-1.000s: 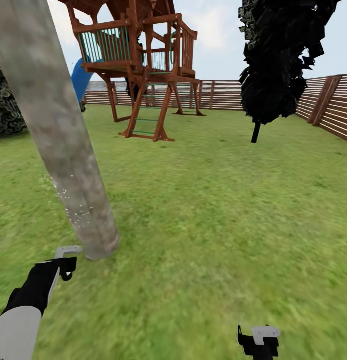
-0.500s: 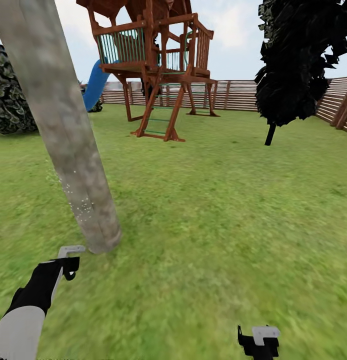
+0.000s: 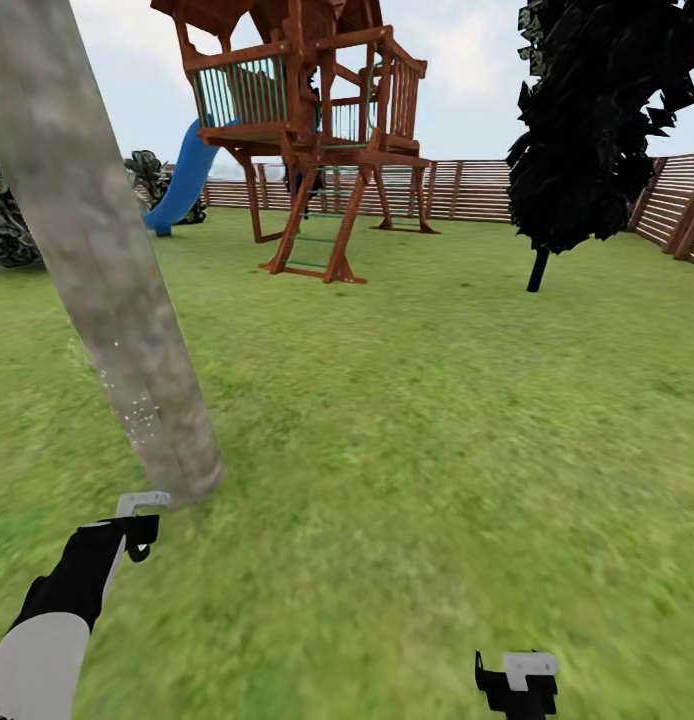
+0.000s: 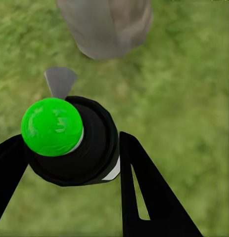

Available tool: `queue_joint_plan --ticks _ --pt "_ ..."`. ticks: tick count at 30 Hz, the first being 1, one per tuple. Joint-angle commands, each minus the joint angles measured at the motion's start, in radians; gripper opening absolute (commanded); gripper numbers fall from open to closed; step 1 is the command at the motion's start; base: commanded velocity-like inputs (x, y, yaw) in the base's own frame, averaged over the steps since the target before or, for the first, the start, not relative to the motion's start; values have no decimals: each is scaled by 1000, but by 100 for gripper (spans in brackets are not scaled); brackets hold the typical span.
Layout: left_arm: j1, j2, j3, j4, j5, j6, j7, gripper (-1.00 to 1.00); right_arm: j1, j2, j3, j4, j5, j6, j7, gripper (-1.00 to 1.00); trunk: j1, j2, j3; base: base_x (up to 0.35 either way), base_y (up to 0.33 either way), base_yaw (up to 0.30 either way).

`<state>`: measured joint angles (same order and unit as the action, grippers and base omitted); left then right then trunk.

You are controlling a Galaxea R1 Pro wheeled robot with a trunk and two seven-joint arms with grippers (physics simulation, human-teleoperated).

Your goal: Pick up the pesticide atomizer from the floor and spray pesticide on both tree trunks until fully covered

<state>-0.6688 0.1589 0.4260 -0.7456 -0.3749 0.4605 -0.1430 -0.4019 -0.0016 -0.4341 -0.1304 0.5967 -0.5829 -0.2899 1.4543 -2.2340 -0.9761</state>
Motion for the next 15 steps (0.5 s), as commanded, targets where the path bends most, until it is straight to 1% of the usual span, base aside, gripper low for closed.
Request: queue_joint_plan --ticks 1,4,9,12,15 --pt "0 0 -1 1 0 0 0 -100 0 0 0 0 0 0 0 100 0 0 0 226 -200 232" --pt "0 -4 -4 11 2 0 0 -100 0 0 0 0 0 0 0 100 0 0 0 239 -190 264" --pt "0 -4 -4 26 1 -3 0 -100 0 0 0 0 0 0 0 100 0 0 0 261 -174 273" --pt "0 -6 -4 41 0 -45 0 -100 0 0 0 0 0 0 0 100 0 0 0 290 -136 274" --pt "0 -9 -4 45 0 -52 0 -100 0 0 0 0 0 0 0 100 0 0 0 304 -105 274"
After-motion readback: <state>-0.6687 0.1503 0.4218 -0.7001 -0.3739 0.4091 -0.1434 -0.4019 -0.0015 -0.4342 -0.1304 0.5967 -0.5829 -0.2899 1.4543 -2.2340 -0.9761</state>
